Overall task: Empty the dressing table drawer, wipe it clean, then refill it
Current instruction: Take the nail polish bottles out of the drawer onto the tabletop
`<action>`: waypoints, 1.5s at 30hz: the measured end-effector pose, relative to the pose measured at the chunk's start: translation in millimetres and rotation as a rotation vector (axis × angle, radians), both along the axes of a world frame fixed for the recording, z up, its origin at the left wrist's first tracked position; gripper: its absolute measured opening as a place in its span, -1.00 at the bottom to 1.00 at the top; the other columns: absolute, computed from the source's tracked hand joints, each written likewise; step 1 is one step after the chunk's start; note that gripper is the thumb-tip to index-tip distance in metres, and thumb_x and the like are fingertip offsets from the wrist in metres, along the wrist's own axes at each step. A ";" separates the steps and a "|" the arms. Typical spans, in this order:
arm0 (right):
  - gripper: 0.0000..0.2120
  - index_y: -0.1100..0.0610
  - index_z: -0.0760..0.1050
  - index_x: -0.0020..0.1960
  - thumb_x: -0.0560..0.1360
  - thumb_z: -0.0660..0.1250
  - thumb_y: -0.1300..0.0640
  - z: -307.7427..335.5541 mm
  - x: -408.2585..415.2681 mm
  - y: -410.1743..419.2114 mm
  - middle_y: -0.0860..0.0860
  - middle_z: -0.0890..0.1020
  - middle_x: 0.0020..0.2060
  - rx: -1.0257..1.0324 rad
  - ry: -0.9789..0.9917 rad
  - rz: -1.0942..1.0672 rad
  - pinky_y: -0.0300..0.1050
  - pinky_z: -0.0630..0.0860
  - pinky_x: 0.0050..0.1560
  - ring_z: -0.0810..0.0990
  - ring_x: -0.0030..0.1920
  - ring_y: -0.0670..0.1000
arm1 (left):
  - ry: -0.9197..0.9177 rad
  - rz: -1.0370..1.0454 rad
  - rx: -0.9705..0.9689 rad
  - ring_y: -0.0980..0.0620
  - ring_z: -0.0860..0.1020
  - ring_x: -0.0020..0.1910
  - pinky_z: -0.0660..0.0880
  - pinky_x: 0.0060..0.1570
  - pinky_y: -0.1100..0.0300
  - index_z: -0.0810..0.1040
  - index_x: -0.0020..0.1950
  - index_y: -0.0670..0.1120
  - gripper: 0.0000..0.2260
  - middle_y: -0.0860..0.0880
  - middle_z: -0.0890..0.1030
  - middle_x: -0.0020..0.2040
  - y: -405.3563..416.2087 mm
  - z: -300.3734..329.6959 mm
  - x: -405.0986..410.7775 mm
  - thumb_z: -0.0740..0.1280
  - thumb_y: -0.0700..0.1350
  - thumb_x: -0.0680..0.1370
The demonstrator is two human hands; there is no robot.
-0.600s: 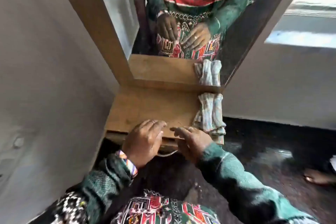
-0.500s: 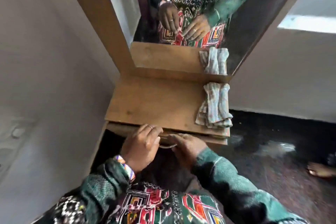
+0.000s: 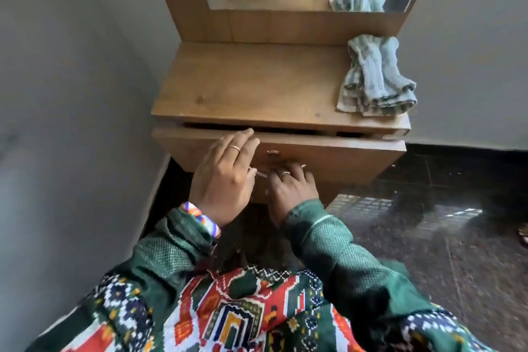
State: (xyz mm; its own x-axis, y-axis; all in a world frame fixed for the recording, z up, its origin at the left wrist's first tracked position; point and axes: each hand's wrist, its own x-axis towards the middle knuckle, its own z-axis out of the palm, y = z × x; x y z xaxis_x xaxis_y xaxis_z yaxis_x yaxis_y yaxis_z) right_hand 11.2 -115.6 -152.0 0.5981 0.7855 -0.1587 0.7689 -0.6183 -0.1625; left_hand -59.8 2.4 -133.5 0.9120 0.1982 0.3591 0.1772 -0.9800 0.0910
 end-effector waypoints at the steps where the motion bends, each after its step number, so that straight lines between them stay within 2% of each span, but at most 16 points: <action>1: -0.60 0.17 0.33 0.33 0.52 0.15 0.08 -1.1 -5.4 -0.2 0.10 0.48 0.28 -0.009 0.017 -0.016 0.07 0.20 0.32 0.21 0.40 0.12 | 0.043 0.027 -0.002 -0.15 0.52 0.19 0.34 0.25 0.05 0.52 0.22 -0.27 -0.55 -0.22 0.59 0.20 0.5 0.0 -1.4 0.22 -0.07 0.41; 5: -0.65 0.12 0.39 0.29 0.53 0.15 0.10 1.6 -31.1 -9.6 0.08 0.50 0.25 -0.049 0.012 -0.046 0.05 0.23 0.33 0.22 0.39 0.10 | 0.188 0.109 -0.104 -0.22 0.60 0.10 0.47 0.17 -0.01 0.52 0.24 -0.24 -0.52 -0.24 0.64 0.09 -2.1 19.7 -13.2 0.14 0.03 0.47; 9: -0.64 0.05 0.45 0.28 0.54 0.16 -0.03 24.7 -60.8 -28.8 0.07 0.53 0.23 -0.107 0.052 -0.012 0.00 0.37 0.25 0.39 0.32 0.10 | 0.308 0.083 -0.183 -0.15 0.49 0.23 0.40 0.16 0.08 0.51 0.26 -0.02 -0.70 -0.09 0.58 0.22 -7.8 32.1 -37.9 0.21 0.03 0.57; 11: -0.67 0.00 0.51 0.22 0.52 0.17 -0.06 46.2 -76.5 -38.3 0.08 0.58 0.14 0.020 0.094 -0.059 -0.04 0.44 0.16 0.53 0.19 0.13 | 0.386 0.066 -0.172 -0.13 0.46 0.25 0.38 0.18 0.10 0.53 0.24 0.06 -0.71 -0.04 0.59 0.22 -11.5 38.9 -51.2 0.23 0.06 0.56; 13: -0.70 0.01 0.58 0.12 0.47 0.21 -0.02 58.8 -86.8 -44.7 0.08 0.64 0.03 0.309 0.094 -0.037 -0.12 0.46 0.06 0.59 0.06 0.13 | 0.454 0.043 -0.196 -0.10 0.45 0.26 0.38 0.21 0.10 0.56 0.22 0.07 -0.72 -0.01 0.60 0.21 -14.5 45.0 -61.9 0.27 0.06 0.54; 15: -0.72 0.06 0.64 0.06 0.42 0.27 0.04 65.6 -90.2 -46.2 0.09 0.65 -0.06 0.485 0.073 -0.006 -0.22 0.39 -0.03 0.59 -0.01 0.12 | 0.484 0.009 -0.232 -0.05 0.52 0.20 0.42 0.16 0.15 0.60 0.15 0.02 -0.73 -0.01 0.64 0.15 -16.7 47.5 -71.5 0.33 0.06 0.50; 19: -0.78 0.02 0.64 0.06 0.42 0.38 0.13 67.4 -92.8 -47.5 -0.02 0.59 -0.15 0.278 0.182 -0.063 -0.28 0.41 -0.06 0.57 -0.06 0.00 | 0.499 -0.068 -0.351 0.06 0.58 -0.14 0.41 -0.16 0.29 0.68 0.00 -0.10 -0.80 -0.04 0.68 -0.14 -21.1 48.6 -88.9 0.40 -0.03 0.45; 23: -0.81 0.05 0.65 0.03 0.43 0.40 0.07 62.9 -86.1 -50.6 -0.03 0.62 -0.18 0.249 0.311 0.029 -0.29 0.49 -0.09 0.55 -0.22 -0.11 | 0.540 -0.128 -0.407 0.29 0.50 -0.37 0.35 -0.30 0.50 0.68 -0.07 -0.13 -0.80 0.07 0.59 -0.30 -24.3 51.8 -102.8 0.48 -0.06 0.38; 25: -0.81 0.05 0.65 0.03 0.45 0.38 0.04 63.7 -82.4 -51.7 -0.07 0.62 -0.25 0.160 0.361 0.115 -0.51 0.45 -0.25 0.53 -0.37 -0.26 | 0.569 -0.139 -0.452 0.35 0.48 -0.45 0.35 -0.35 0.51 0.68 -0.10 -0.13 -0.82 0.09 0.58 -0.34 -25.8 51.4 -107.9 0.49 -0.05 0.38; 27: -0.80 0.02 0.65 0.03 0.44 0.39 0.01 64.0 -79.5 -50.9 -0.16 0.58 -0.35 0.094 0.421 0.157 -0.60 0.36 -0.40 0.49 -0.48 -0.37 | 0.612 -0.150 -0.468 0.28 0.50 -0.41 0.41 -0.28 0.40 0.67 -0.15 -0.12 -0.84 0.06 0.60 -0.33 -28.3 51.2 -110.7 0.49 -0.06 0.37; 31: -0.78 0.03 0.66 0.02 0.41 0.43 0.01 62.4 -70.8 -46.4 -0.21 0.58 -0.36 0.042 0.519 0.185 -0.46 0.46 -0.27 0.49 -0.48 -0.37 | 0.675 -0.155 -0.422 0.18 0.50 -0.33 0.41 -0.25 0.30 0.60 -0.24 -0.01 -0.89 0.10 0.56 -0.35 -35.1 56.1 -109.8 0.48 -0.02 0.37; 34: -0.77 0.09 0.66 0.03 0.40 0.44 0.05 64.2 -68.0 -42.6 -0.09 0.66 -0.27 -0.011 0.632 0.179 -0.43 0.53 -0.26 0.56 -0.39 -0.30 | 0.748 -0.147 -0.398 0.17 0.51 -0.33 0.42 -0.28 0.30 0.60 -0.27 -0.02 -0.86 0.07 0.59 -0.34 -35.4 59.8 -107.0 0.49 0.01 0.35; 36: -0.77 0.10 0.66 0.03 0.39 0.45 0.07 64.9 -66.9 -39.0 0.00 0.68 -0.17 -0.052 0.698 0.191 -0.24 0.61 -0.12 0.60 -0.26 -0.17 | 0.802 -0.150 -0.393 0.15 0.51 -0.32 0.41 -0.30 0.35 0.64 -0.23 -0.05 -0.83 0.03 0.63 -0.29 -33.7 61.2 -104.8 0.50 0.03 0.33; 39: -0.75 0.17 0.65 0.03 0.37 0.47 0.13 67.1 -64.9 -33.2 0.03 0.67 -0.21 -0.091 0.799 0.160 -0.02 0.64 -0.06 0.63 -0.23 -0.06 | 0.832 -0.133 -0.419 0.17 0.48 -0.38 0.35 -0.39 0.43 0.64 -0.25 -0.04 -0.80 0.07 0.59 -0.36 -31.4 61.0 -101.2 0.50 0.07 0.32; 43: -0.73 0.26 0.62 0.07 0.39 0.45 0.19 71.0 -60.1 -24.0 0.01 0.65 -0.32 -0.197 0.857 0.130 -0.14 0.65 -0.25 0.62 -0.31 -0.07 | 0.894 -0.146 -0.580 0.24 0.55 -0.34 0.49 -0.22 0.31 0.70 -0.12 0.02 -0.84 0.05 0.67 -0.24 -19.9 67.0 -100.4 0.46 0.06 0.38; 45: -0.74 0.29 0.60 0.09 0.43 0.41 0.21 74.6 -57.3 -17.1 -0.01 0.65 -0.35 -0.236 0.855 0.126 -0.17 0.62 -0.33 0.61 -0.36 -0.09 | 0.758 -0.106 -0.721 0.19 0.61 -0.28 0.58 -0.21 0.20 0.68 -0.09 -0.01 -0.90 -0.03 0.70 -0.20 -3.4 74.6 -100.7 0.45 -0.06 0.42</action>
